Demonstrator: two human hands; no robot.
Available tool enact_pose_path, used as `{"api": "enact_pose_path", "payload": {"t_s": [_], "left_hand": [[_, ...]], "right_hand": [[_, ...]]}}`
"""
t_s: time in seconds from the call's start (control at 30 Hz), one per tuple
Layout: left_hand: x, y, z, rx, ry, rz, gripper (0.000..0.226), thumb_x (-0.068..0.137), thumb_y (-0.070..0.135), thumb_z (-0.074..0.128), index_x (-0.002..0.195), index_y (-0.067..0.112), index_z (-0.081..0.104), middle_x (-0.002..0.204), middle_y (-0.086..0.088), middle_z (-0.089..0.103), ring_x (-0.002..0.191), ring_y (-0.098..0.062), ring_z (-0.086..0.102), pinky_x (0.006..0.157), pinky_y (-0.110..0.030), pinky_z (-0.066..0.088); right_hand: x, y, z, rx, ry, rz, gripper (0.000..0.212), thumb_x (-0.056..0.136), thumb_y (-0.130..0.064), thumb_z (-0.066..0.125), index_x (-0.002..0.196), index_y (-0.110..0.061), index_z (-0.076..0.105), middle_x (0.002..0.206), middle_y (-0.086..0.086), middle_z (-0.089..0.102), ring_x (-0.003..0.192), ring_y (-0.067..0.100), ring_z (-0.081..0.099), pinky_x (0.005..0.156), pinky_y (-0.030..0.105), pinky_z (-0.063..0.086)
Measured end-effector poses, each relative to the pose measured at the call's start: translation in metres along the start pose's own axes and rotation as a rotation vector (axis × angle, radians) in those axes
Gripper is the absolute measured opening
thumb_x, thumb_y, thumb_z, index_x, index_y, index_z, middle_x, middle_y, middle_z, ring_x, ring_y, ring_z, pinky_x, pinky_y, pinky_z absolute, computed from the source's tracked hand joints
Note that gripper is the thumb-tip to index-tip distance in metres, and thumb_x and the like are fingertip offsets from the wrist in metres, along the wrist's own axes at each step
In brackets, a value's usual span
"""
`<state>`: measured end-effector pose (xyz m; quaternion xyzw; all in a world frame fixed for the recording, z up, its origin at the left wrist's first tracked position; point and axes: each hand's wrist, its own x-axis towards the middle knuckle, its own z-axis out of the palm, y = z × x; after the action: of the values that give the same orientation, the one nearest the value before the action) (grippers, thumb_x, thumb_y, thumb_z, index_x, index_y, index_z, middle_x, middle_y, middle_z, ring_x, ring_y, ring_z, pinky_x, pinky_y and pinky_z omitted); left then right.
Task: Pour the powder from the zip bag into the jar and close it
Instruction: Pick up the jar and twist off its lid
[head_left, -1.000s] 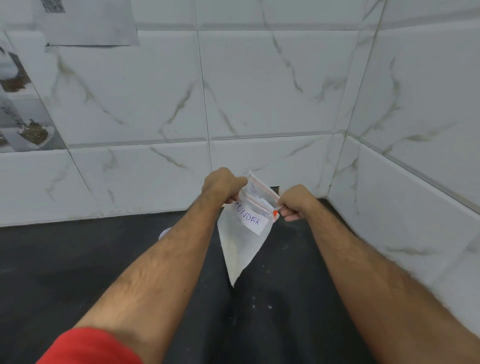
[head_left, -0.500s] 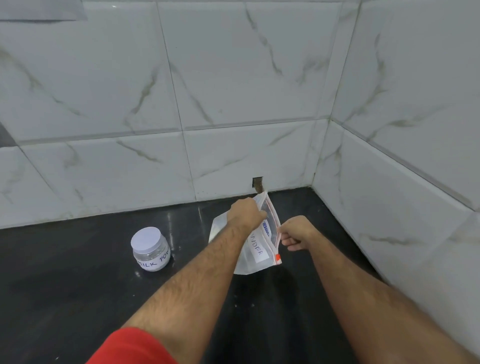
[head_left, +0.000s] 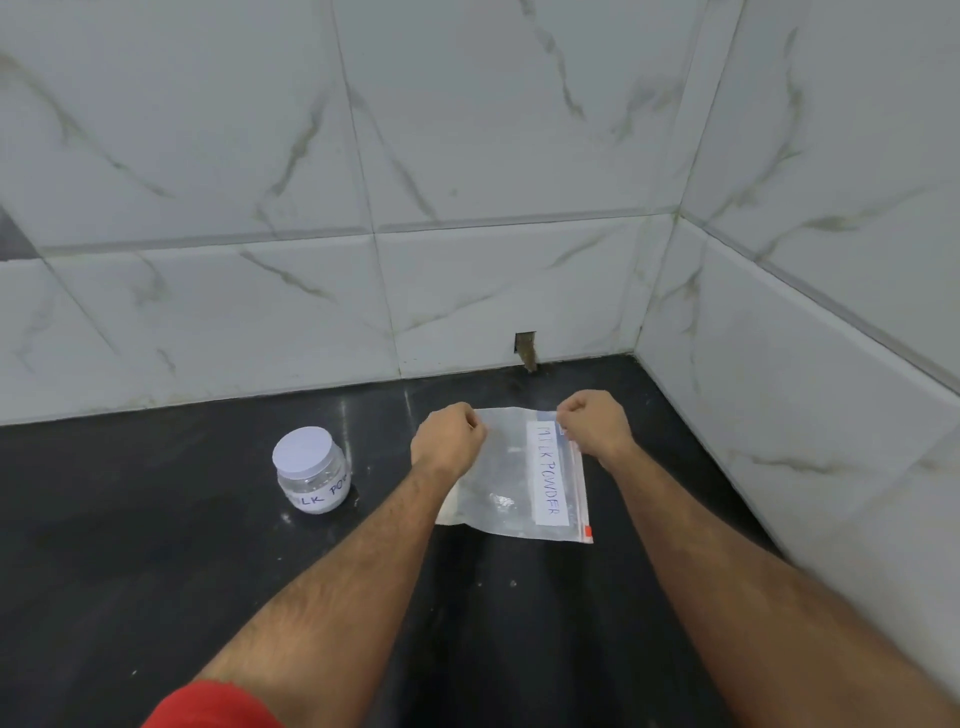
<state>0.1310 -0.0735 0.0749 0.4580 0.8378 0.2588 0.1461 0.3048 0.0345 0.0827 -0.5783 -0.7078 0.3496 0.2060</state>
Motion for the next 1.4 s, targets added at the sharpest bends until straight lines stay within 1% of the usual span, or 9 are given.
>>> {"api": "enact_pose_path", "payload": {"t_s": [0.2, 0.53, 0.67, 0.77, 0.9, 0.97, 1.07, 1.2, 1.4], "left_hand": [[-0.006, -0.053, -0.054, -0.023, 0.152, 0.027, 0.007, 0.091, 0.027, 0.060, 0.090, 0.024, 0.066, 0.087, 0.008, 0.070, 0.081, -0.014, 0.064, 0.070, -0.029, 0.047], [-0.026, -0.183, -0.129, -0.163, 0.308, -0.195, 0.029, 0.090, 0.031, 0.064, 0.115, 0.017, 0.067, 0.114, -0.001, 0.070, 0.099, -0.016, 0.064, 0.086, -0.029, 0.049], [-0.029, -0.220, -0.127, -0.310, 0.220, -0.350, 0.040, 0.090, 0.026, 0.065, 0.128, 0.015, 0.061, 0.128, -0.005, 0.067, 0.116, -0.020, 0.061, 0.097, -0.030, 0.046], [-0.029, -0.234, -0.119, -0.438, 0.044, -0.412, 0.055, 0.090, 0.017, 0.066, 0.143, 0.013, 0.049, 0.144, -0.011, 0.056, 0.129, -0.025, 0.054, 0.106, -0.046, 0.048], [-0.029, -0.235, -0.110, -0.512, -0.102, -0.376, 0.073, 0.086, 0.007, 0.071, 0.150, 0.012, 0.038, 0.144, -0.003, 0.051, 0.121, -0.023, 0.056, 0.093, -0.040, 0.055], [-0.028, -0.233, -0.107, -0.523, -0.154, -0.327, 0.076, 0.083, 0.004, 0.072, 0.150, 0.013, 0.037, 0.144, 0.002, 0.054, 0.118, -0.028, 0.061, 0.083, -0.034, 0.053], [-0.029, -0.234, -0.101, -0.537, -0.175, -0.289, 0.074, 0.085, 0.002, 0.070, 0.150, 0.015, 0.038, 0.144, -0.004, 0.057, 0.119, -0.034, 0.062, 0.088, -0.043, 0.054], [-0.034, -0.236, -0.097, -0.522, -0.101, -0.284, 0.068, 0.085, 0.010, 0.075, 0.147, 0.017, 0.045, 0.138, -0.004, 0.062, 0.120, -0.027, 0.062, 0.100, -0.047, 0.053], [-0.038, -0.226, -0.107, -0.593, -0.150, -0.235, 0.059, 0.084, 0.027, 0.078, 0.138, 0.022, 0.054, 0.116, 0.000, 0.069, 0.094, -0.018, 0.067, 0.067, -0.032, 0.055]], "right_hand": [[-0.018, -0.058, 0.059, 0.078, -0.171, -0.169, 0.010, 0.087, -0.011, 0.066, 0.092, -0.016, 0.072, 0.091, -0.001, 0.070, 0.092, 0.020, 0.068, 0.073, 0.032, 0.058], [-0.045, -0.115, 0.177, 0.067, -0.448, -0.245, 0.042, 0.086, -0.012, 0.073, 0.127, -0.012, 0.063, 0.116, 0.008, 0.067, 0.097, 0.020, 0.063, 0.085, 0.035, 0.055], [-0.048, -0.120, 0.209, 0.027, -0.487, -0.229, 0.063, 0.082, -0.011, 0.078, 0.139, -0.016, 0.052, 0.136, 0.011, 0.059, 0.111, 0.023, 0.062, 0.088, 0.028, 0.049], [-0.049, -0.122, 0.225, 0.011, -0.543, -0.207, 0.081, 0.078, -0.006, 0.080, 0.148, -0.015, 0.041, 0.148, 0.013, 0.050, 0.125, 0.027, 0.057, 0.094, 0.029, 0.049], [-0.052, -0.124, 0.238, 0.017, -0.593, -0.178, 0.093, 0.077, 0.001, 0.078, 0.154, -0.015, 0.029, 0.156, 0.011, 0.042, 0.131, 0.030, 0.052, 0.080, 0.026, 0.051], [-0.054, -0.124, 0.244, 0.023, -0.596, -0.190, 0.086, 0.076, 0.003, 0.077, 0.150, -0.013, 0.034, 0.150, 0.010, 0.049, 0.125, 0.027, 0.056, 0.087, 0.034, 0.057], [-0.059, -0.122, 0.251, 0.064, -0.579, -0.178, 0.075, 0.077, 0.004, 0.075, 0.142, -0.013, 0.043, 0.141, 0.008, 0.057, 0.123, 0.025, 0.057, 0.106, 0.045, 0.050], [-0.068, -0.113, 0.252, 0.115, -0.535, -0.195, 0.068, 0.080, -0.004, 0.078, 0.140, -0.015, 0.048, 0.141, 0.004, 0.059, 0.122, 0.022, 0.059, 0.106, 0.040, 0.050], [-0.075, -0.094, 0.228, 0.224, -0.520, -0.219, 0.068, 0.077, -0.012, 0.082, 0.137, -0.021, 0.052, 0.135, -0.001, 0.062, 0.116, 0.019, 0.062, 0.103, 0.042, 0.052]]}}
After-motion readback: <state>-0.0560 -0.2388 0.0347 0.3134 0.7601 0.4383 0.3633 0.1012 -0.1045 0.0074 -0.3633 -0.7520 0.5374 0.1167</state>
